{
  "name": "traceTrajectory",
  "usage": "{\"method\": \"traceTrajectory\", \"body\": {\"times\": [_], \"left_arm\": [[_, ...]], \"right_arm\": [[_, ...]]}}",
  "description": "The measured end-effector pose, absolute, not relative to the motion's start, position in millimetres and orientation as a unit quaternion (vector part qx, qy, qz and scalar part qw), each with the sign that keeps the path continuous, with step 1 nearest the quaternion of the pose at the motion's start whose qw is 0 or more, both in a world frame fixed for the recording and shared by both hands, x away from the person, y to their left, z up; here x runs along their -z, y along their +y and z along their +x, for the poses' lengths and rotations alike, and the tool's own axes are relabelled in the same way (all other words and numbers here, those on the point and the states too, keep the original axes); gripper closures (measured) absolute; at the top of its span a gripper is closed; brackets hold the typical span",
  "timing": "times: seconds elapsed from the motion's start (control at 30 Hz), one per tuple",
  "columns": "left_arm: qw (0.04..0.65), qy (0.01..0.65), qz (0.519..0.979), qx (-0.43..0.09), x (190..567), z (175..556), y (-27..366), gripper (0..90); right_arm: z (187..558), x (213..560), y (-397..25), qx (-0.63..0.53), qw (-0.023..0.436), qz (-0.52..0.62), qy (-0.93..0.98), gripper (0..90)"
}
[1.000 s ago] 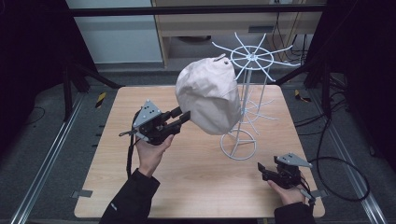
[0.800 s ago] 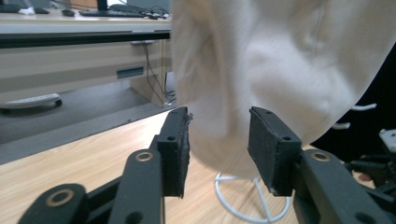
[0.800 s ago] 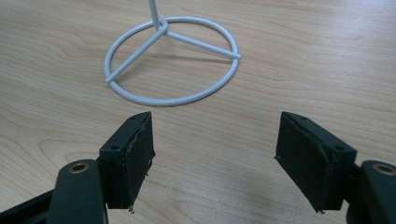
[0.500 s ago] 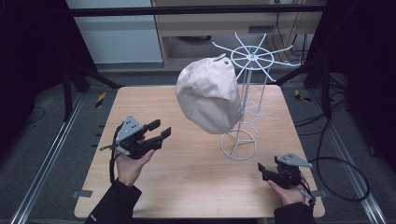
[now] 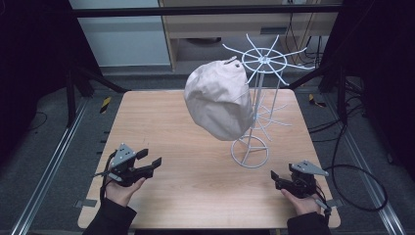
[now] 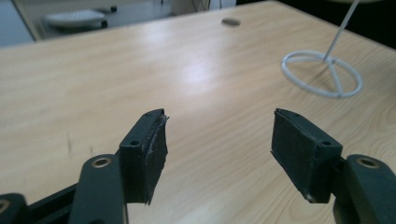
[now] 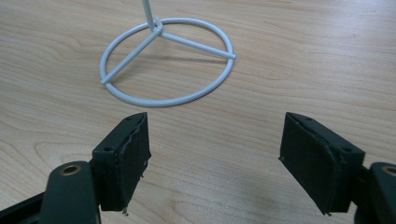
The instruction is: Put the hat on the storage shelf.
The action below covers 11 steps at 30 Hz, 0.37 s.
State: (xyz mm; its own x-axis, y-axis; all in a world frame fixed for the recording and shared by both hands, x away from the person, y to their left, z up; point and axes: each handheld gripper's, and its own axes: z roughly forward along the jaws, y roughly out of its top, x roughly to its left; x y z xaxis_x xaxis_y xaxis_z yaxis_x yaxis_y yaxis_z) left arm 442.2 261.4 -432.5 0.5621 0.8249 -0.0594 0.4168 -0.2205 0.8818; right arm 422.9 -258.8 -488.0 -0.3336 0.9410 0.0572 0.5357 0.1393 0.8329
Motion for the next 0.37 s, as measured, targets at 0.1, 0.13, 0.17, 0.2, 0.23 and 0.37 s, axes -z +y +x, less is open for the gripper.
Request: {"method": "traceTrajectory", "body": {"times": [0.1,0.13,0.17,0.2,0.23,0.37], "left_arm": [[0.453,0.431,0.751,-0.212,445,441,272,33.3],[0.449,0.437,0.750,-0.211,448,441,275,32.6],[0.448,0.442,0.749,-0.210,451,440,278,32.1],[0.444,0.449,0.746,-0.211,454,440,282,31.8],[0.439,0.456,0.745,-0.211,457,440,285,31.4],[0.430,0.473,0.741,-0.208,463,438,296,30.6]], "right_arm": [[423,488,-259,-0.401,0.253,0.521,0.710,24.0],[423,488,-259,-0.401,0.253,0.521,0.710,24.0],[423,488,-260,-0.401,0.253,0.521,0.710,24.0],[423,488,-260,-0.402,0.252,0.521,0.710,24.0],[423,488,-260,-0.403,0.252,0.520,0.710,24.0],[423,487,-260,-0.404,0.251,0.522,0.708,24.0]]}}
